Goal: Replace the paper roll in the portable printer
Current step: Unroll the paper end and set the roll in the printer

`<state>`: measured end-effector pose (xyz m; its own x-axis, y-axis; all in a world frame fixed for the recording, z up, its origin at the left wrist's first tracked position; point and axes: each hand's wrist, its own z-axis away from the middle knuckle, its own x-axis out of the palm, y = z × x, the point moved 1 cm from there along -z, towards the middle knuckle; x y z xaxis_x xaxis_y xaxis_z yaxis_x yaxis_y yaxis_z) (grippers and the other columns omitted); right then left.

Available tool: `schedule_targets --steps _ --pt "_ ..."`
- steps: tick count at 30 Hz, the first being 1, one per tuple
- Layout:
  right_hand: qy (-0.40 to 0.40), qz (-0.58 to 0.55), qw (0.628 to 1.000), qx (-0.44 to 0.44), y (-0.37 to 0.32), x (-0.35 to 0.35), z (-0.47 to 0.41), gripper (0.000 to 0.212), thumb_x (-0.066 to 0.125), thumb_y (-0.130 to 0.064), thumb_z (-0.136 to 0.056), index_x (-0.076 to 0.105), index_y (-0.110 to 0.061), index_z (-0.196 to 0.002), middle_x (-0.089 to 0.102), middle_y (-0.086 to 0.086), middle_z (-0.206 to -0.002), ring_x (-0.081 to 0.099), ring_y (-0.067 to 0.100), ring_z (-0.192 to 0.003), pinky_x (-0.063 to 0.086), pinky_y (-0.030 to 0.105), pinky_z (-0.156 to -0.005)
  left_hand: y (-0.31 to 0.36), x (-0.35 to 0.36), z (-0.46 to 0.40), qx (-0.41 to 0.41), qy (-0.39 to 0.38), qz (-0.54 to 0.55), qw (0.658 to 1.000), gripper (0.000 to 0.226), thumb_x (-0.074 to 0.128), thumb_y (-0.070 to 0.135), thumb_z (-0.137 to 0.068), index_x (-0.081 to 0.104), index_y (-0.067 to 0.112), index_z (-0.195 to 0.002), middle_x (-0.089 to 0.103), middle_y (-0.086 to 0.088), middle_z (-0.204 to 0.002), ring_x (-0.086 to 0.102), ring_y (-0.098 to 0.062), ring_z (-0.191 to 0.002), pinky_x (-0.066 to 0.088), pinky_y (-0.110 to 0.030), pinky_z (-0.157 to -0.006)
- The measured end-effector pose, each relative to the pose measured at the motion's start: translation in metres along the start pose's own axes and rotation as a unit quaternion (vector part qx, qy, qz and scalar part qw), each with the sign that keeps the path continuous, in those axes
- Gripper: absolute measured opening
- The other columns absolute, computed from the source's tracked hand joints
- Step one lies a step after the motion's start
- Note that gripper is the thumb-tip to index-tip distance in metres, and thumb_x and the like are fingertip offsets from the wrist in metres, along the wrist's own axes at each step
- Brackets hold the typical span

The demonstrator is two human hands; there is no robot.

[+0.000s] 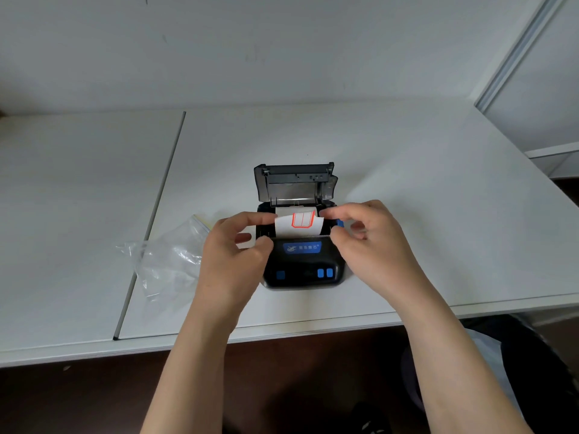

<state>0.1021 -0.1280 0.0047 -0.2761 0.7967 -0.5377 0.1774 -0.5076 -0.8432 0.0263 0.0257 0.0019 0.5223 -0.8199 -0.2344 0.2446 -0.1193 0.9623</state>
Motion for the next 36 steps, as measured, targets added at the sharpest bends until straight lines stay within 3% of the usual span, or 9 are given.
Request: schedule_targets --steps 5,8,14,19,22,24,27,32,36 --pt "-0.035 -0.012 0.999 -0.020 -0.002 -0.007 0.005 0.041 0.053 -0.003 -0.083 0.069 -0.040 -0.076 0.053 -0.012 -0.110 0.047 0.011 -0.113 0.037 0.016 -0.092 0.004 -0.003 0.003 -0.002 0.004 0.036 0.999 0.033 0.050 0.003 -0.084 0.072 0.026 -0.076 0.064 0.008 -0.104 0.057 -0.013 -0.099 0.037 -0.018 -0.071" --pt "-0.042 -0.007 0.999 -0.022 -0.004 -0.008 0.005 0.044 0.048 -0.004 -0.087 0.074 -0.036 -0.073 0.053 -0.014 -0.115 0.044 0.010 -0.119 0.031 0.011 -0.091 0.006 -0.004 0.003 -0.015 -0.005 0.038 0.999 0.030 0.053 0.011 -0.086 0.074 0.023 -0.068 0.060 0.014 -0.113 0.055 -0.006 -0.107 0.037 -0.017 -0.079" --pt "-0.027 0.012 0.999 -0.019 -0.004 -0.003 0.005 0.006 0.075 -0.026 -0.076 0.074 -0.030 -0.080 0.053 -0.014 -0.107 0.044 0.005 -0.113 0.025 -0.005 -0.079 0.000 -0.003 0.001 0.012 0.002 -0.033 0.999 0.007 0.073 0.025 -0.078 0.067 0.026 -0.074 0.058 0.014 -0.112 0.054 -0.007 -0.106 0.040 -0.020 -0.073" --pt "-0.021 0.007 1.000 -0.012 -0.005 -0.008 0.002 0.077 0.080 -0.019 -0.069 0.038 -0.046 -0.127 0.033 -0.013 -0.128 0.034 0.011 -0.128 0.034 0.017 -0.092 -0.002 -0.006 -0.002 0.028 0.000 -0.061 0.998 0.047 0.077 0.019 -0.074 0.056 0.033 -0.113 0.047 0.014 -0.124 0.051 -0.005 -0.104 0.044 -0.022 -0.080" --pt "-0.055 -0.027 0.998 -0.023 -0.008 -0.009 0.002 0.106 0.070 -0.010 -0.077 0.000 -0.054 -0.143 0.009 -0.030 -0.150 0.016 -0.002 -0.139 0.030 -0.004 -0.087 -0.002 -0.006 -0.003 0.034 -0.022 -0.042 0.998 0.074 0.075 0.015 -0.077 0.038 0.038 -0.136 0.038 0.023 -0.133 0.047 -0.005 -0.111 0.042 -0.016 -0.079" --pt "-0.071 -0.048 0.996 -0.026 -0.011 -0.005 0.002 0.102 0.062 -0.010 -0.084 -0.007 -0.058 -0.141 0.003 -0.032 -0.153 0.015 -0.007 -0.139 0.028 -0.004 -0.092 -0.003 -0.006 -0.005 0.028 -0.038 -0.019 0.999 0.080 0.074 0.013 -0.078 0.033 0.040 -0.140 0.035 0.028 -0.135 0.046 -0.005 -0.115 0.042 -0.016 -0.078" --pt "-0.064 -0.060 0.995 -0.051 -0.013 0.004 -0.001 0.088 0.056 -0.017 -0.090 -0.003 -0.055 -0.143 0.007 -0.028 -0.156 0.004 -0.010 -0.142 0.016 0.024 -0.115 -0.005 -0.006 -0.006 0.025 -0.054 0.001 0.998 0.082 0.073 0.012 -0.079 0.030 0.043 -0.142 0.035 0.031 -0.136 0.045 -0.004 -0.118 0.041 -0.017 -0.080" --pt "-0.023 -0.040 0.995 -0.083 -0.012 0.009 -0.005 0.075 0.055 -0.023 -0.091 0.010 -0.047 -0.146 0.026 -0.031 -0.149 0.018 -0.007 -0.137 0.016 0.005 -0.103 -0.007 -0.006 -0.008 0.035 -0.066 0.004 0.997 0.084 0.071 0.010 -0.080 0.027 0.042 -0.143 0.033 0.030 -0.141 0.045 -0.004 -0.119 0.042 -0.014 -0.076" --pt "0.054 0.007 0.992 -0.110 -0.011 0.012 -0.009 0.061 0.053 -0.027 -0.092 0.024 -0.037 -0.145 0.043 -0.022 -0.140 0.035 0.011 -0.126 0.029 0.029 -0.106 -0.006 -0.007 -0.008 0.054 -0.073 -0.001 0.996 0.093 0.072 0.010 -0.079 0.017 0.049 -0.143 0.031 0.029 -0.142 0.046 -0.005 -0.118 0.045 -0.023 -0.087"
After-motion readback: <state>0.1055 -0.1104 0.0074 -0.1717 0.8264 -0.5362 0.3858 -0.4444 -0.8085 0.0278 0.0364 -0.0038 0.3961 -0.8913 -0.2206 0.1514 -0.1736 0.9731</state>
